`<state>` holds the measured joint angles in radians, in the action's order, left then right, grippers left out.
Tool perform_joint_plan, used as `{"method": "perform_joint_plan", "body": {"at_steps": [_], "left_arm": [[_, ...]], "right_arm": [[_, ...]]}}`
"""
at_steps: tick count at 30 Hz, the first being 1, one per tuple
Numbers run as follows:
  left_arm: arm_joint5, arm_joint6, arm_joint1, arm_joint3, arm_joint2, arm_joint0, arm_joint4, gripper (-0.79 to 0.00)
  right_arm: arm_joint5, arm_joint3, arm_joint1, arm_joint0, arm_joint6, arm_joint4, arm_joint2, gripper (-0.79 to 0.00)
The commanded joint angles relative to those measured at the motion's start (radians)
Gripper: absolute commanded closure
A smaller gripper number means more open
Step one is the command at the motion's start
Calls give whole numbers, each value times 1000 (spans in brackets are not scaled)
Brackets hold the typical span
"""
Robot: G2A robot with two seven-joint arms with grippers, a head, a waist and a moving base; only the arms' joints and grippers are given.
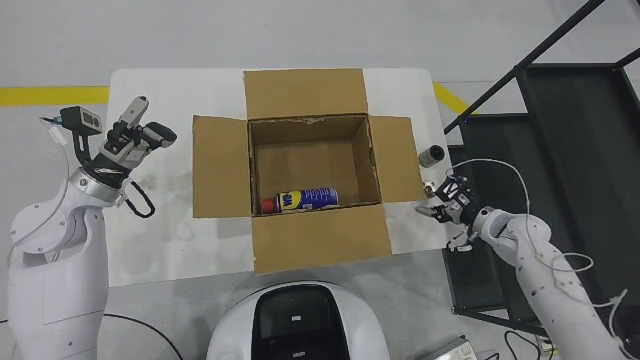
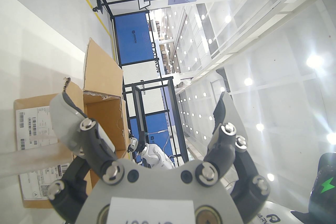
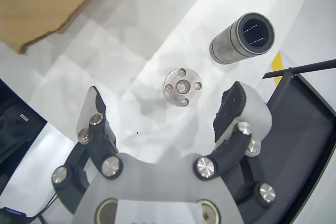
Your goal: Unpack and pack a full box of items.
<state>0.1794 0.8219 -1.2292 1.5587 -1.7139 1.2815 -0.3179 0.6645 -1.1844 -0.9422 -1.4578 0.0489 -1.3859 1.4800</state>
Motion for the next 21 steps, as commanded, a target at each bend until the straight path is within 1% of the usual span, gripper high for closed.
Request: {"method": "perform_joint_plan", "body": {"at_steps": [1, 9, 18, 19, 21], "left_arm": [[0, 0, 0, 0, 0, 0, 0, -785], [0, 0, 0, 0, 0, 0, 0, -785], [0, 0, 0, 0, 0, 0, 0, -785], [0, 0, 0, 0, 0, 0, 0, -785], [0, 0, 0, 0, 0, 0, 0, -785]], "right_arm": [[-3, 42, -5, 31, 2, 5, -19, -785], [-16, 192, -25, 134, 27, 14, -85, -785], [-3, 333, -46, 229, 41, 47, -140, -785], [-4, 344, -48, 236, 45, 47, -145, -776], [-4, 362, -52, 249, 51, 46, -154, -723]]}}
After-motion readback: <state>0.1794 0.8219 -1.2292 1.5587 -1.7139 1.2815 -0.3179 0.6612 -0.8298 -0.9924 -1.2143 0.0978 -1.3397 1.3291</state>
